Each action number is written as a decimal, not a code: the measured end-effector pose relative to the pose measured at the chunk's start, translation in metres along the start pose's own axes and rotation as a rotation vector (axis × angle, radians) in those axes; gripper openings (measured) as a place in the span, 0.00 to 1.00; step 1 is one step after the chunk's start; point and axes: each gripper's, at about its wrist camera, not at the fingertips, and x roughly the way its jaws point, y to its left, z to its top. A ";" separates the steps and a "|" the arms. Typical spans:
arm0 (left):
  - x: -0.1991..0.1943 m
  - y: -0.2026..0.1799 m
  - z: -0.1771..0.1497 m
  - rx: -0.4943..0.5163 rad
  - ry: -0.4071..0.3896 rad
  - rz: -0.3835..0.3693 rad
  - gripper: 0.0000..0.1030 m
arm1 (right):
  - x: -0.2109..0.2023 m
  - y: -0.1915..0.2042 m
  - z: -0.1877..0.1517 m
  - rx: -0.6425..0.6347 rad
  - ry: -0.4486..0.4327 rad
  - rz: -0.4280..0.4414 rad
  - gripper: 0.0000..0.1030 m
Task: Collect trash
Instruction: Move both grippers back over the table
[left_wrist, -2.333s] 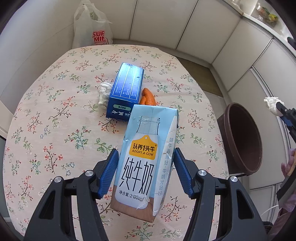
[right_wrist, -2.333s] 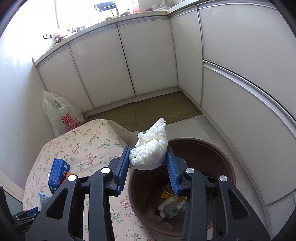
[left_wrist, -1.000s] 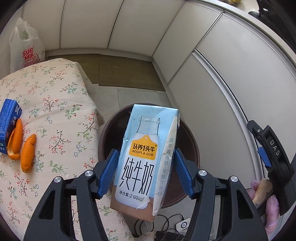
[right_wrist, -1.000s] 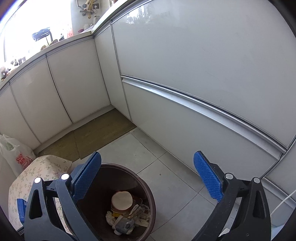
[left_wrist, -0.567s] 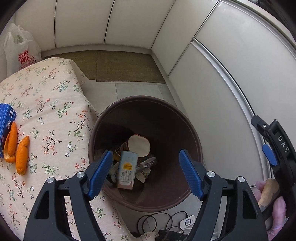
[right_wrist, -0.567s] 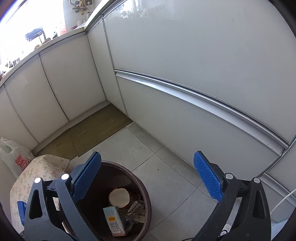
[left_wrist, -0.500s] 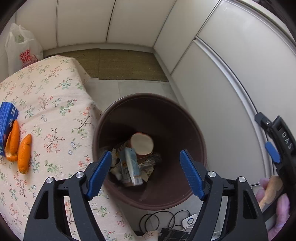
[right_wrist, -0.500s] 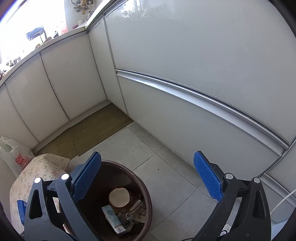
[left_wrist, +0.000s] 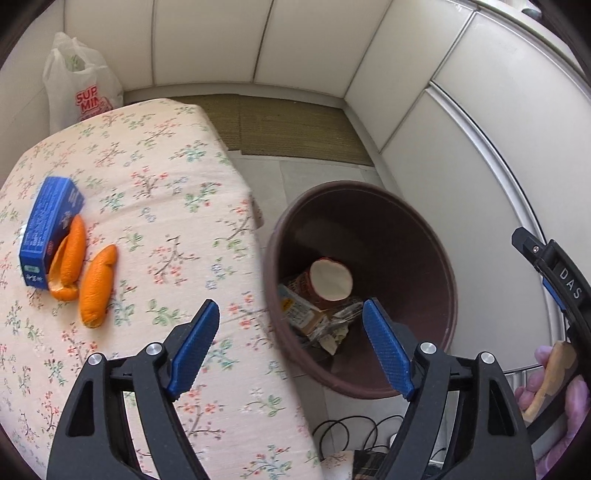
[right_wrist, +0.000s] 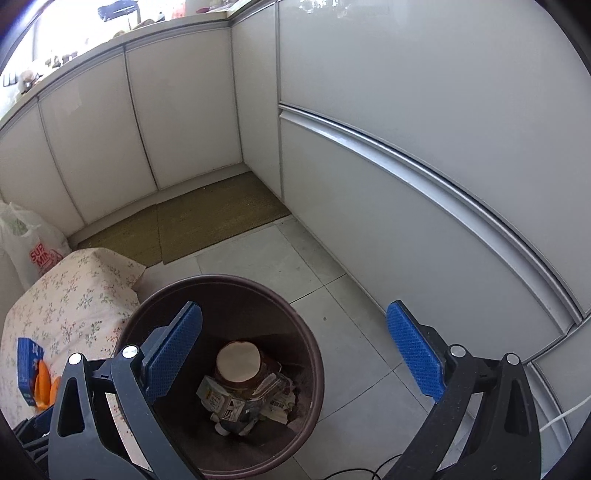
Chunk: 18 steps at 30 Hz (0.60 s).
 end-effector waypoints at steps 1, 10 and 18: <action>0.000 0.005 -0.001 -0.006 0.003 0.006 0.76 | 0.000 0.005 -0.001 -0.016 0.005 0.006 0.93; -0.017 0.066 -0.013 -0.105 -0.012 0.057 0.76 | -0.004 0.074 -0.019 -0.183 0.052 0.102 0.93; -0.020 0.116 -0.024 -0.178 0.013 0.099 0.80 | -0.019 0.138 -0.039 -0.350 0.054 0.174 0.93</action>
